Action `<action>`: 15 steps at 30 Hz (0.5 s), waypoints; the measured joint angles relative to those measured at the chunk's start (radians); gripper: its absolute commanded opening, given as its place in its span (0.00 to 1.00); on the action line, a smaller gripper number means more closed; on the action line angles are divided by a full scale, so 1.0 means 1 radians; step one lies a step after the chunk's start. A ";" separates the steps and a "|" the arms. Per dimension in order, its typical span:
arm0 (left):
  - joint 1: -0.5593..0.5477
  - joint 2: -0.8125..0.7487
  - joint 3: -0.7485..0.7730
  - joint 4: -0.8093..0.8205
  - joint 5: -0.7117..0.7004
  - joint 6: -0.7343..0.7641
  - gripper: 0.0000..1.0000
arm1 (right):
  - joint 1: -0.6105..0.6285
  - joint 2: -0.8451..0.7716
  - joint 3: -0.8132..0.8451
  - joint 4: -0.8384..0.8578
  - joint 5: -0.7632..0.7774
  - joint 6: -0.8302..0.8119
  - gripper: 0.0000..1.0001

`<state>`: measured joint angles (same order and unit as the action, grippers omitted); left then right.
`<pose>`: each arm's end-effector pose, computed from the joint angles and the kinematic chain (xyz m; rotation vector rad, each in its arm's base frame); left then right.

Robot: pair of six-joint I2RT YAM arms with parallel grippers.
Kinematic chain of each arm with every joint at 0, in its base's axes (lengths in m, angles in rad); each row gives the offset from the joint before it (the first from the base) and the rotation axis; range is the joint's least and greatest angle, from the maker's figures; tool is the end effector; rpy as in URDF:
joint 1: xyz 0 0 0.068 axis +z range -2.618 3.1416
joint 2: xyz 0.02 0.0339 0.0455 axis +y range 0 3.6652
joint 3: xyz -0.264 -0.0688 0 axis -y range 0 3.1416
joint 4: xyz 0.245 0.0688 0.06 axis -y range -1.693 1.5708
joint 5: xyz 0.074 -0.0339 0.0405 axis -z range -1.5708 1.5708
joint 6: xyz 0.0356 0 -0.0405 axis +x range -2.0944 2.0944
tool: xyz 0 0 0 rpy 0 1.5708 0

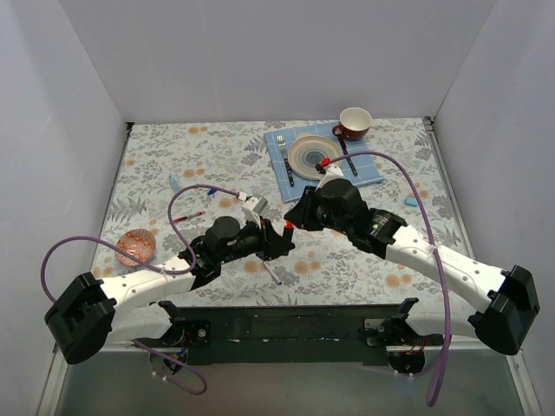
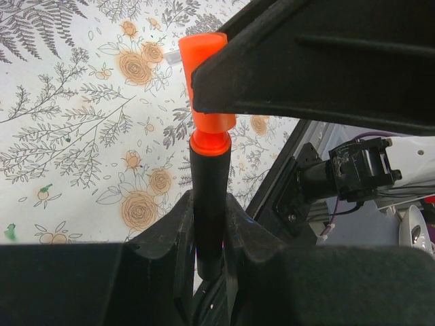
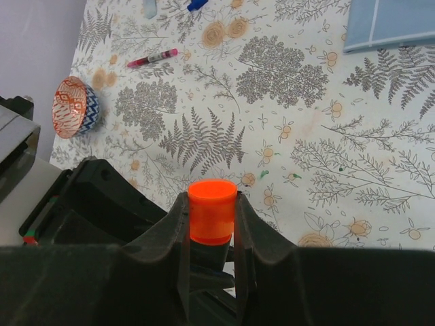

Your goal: Insert the pens into the pen caps

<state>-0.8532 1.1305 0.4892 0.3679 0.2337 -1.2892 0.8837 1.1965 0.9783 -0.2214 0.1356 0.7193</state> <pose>0.1544 -0.1895 0.2245 -0.2853 2.1956 -1.5917 0.1779 0.2092 0.3183 -0.0829 2.1184 0.8658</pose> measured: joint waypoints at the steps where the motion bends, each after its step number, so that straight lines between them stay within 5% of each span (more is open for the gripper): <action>1: 0.000 -0.002 0.000 -0.001 -0.003 0.001 0.00 | 0.002 -0.006 -0.009 -0.002 0.008 0.000 0.01; 15: -0.021 0.058 0.039 -0.005 0.014 0.016 0.00 | 0.056 -0.117 -0.137 0.045 0.140 0.076 0.01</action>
<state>-0.8742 1.1885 0.5282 0.3634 0.2481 -1.2736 0.9398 1.0790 0.8410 -0.1761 0.2756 0.7956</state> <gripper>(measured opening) 0.160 0.286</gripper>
